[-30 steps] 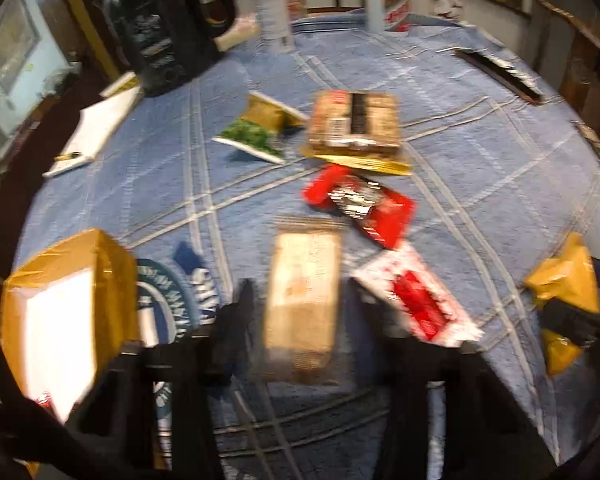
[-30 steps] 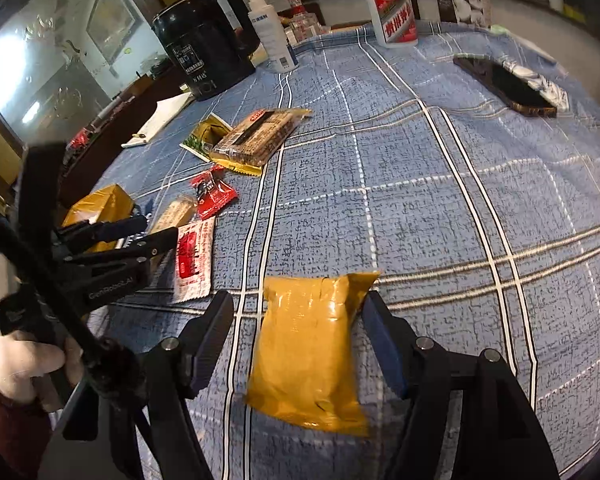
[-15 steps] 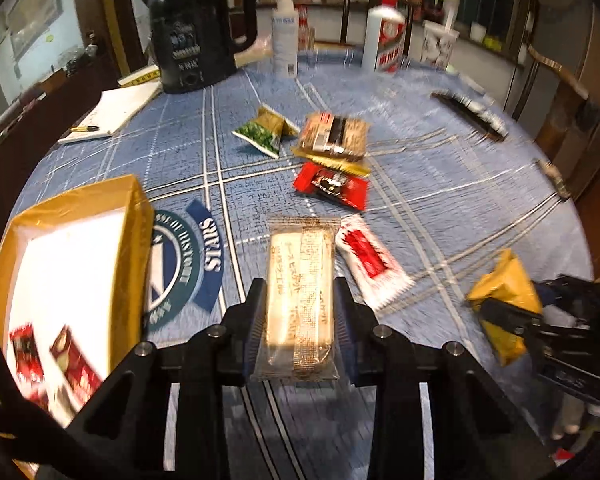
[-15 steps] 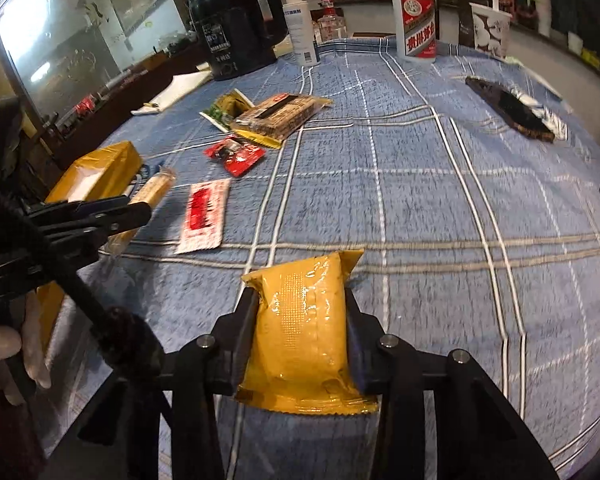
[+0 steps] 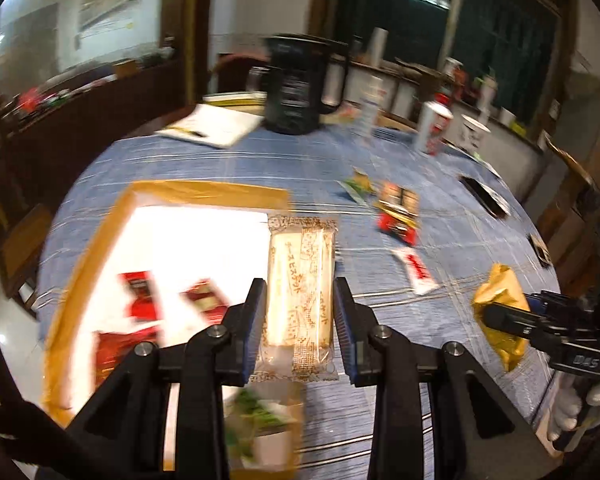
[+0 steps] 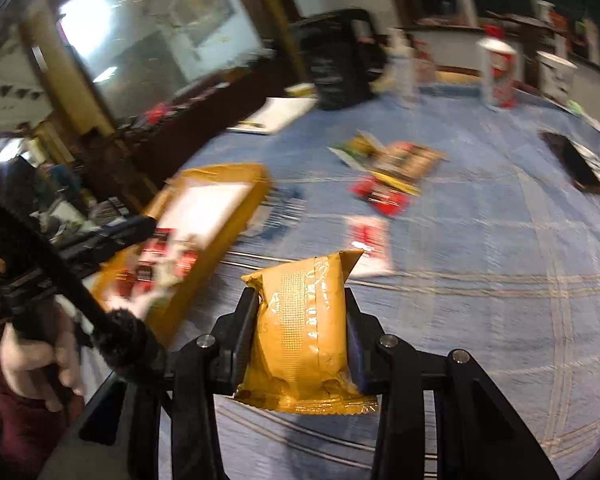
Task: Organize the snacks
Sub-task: 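Carry the yellow bag and wrapped cake into the tray and release them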
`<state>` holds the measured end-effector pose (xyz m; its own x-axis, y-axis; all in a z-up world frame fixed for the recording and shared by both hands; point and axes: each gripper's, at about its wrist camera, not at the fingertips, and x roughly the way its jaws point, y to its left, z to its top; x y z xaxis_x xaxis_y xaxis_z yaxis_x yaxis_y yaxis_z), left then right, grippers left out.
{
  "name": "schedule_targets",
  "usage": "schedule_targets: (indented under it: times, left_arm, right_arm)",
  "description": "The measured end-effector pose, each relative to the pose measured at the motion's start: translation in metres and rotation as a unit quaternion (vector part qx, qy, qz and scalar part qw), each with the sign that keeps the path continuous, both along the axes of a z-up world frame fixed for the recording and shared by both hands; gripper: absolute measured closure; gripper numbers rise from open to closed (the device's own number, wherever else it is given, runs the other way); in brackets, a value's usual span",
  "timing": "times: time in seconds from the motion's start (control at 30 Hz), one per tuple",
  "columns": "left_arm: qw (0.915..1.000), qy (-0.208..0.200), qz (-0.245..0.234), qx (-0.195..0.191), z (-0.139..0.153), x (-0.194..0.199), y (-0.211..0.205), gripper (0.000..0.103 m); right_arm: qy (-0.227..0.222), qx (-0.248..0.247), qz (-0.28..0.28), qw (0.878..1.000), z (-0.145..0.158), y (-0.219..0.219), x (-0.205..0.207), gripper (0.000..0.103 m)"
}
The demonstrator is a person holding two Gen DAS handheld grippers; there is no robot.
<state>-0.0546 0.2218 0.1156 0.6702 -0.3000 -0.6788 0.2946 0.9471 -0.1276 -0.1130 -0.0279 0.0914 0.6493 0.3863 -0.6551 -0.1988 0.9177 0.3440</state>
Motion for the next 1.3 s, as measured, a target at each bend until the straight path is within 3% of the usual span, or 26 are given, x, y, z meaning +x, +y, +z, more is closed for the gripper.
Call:
schedule_targets:
  times: [0.2, 0.47, 0.67, 0.87, 0.97, 1.03, 1.1, 1.17, 1.3]
  left_arm:
    - [0.9983, 0.012, 0.058, -0.003, -0.014, 0.010, 0.055, 0.068]
    - [0.9946, 0.051, 0.089, -0.018, -0.052, 0.030, 0.091, 0.068]
    - [0.9931, 0.068, 0.091, -0.028, -0.066, 0.035, 0.099, 0.068]
    - [0.9929, 0.051, 0.099, -0.041, -0.060, 0.025, 0.099, 0.067]
    - [0.9919, 0.031, 0.118, -0.034, -0.049, 0.011, 0.097, 0.053]
    - [0.9898, 0.018, 0.140, -0.017, -0.043, 0.000, 0.094, 0.031]
    - [0.9860, 0.004, 0.167, 0.002, -0.035, -0.015, 0.089, 0.018]
    - [0.9841, -0.009, 0.177, 0.004, -0.029, -0.029, 0.084, 0.015]
    - [0.9857, -0.005, 0.163, -0.045, -0.029, -0.052, 0.076, 0.015]
  right_arm:
    - [0.000, 0.012, 0.071, 0.997, 0.016, 0.081, 0.034, 0.063]
    - [0.031, -0.026, 0.105, 0.994, -0.020, 0.165, 0.089, 0.063]
    - [0.052, -0.047, 0.105, 0.992, -0.045, 0.188, 0.124, 0.063]
    - [0.062, -0.035, 0.089, 0.993, -0.058, 0.188, 0.141, 0.060]
    - [0.050, -0.021, 0.088, 0.995, -0.052, 0.183, 0.135, 0.057]
    - [0.039, -0.009, 0.089, 0.995, -0.046, 0.177, 0.129, 0.057]
    - [0.029, 0.000, 0.089, 0.996, -0.039, 0.171, 0.121, 0.057]
    - [0.021, 0.011, 0.089, 0.996, -0.032, 0.163, 0.111, 0.057]
    - [0.005, 0.034, 0.089, 0.995, -0.021, 0.144, 0.087, 0.054]
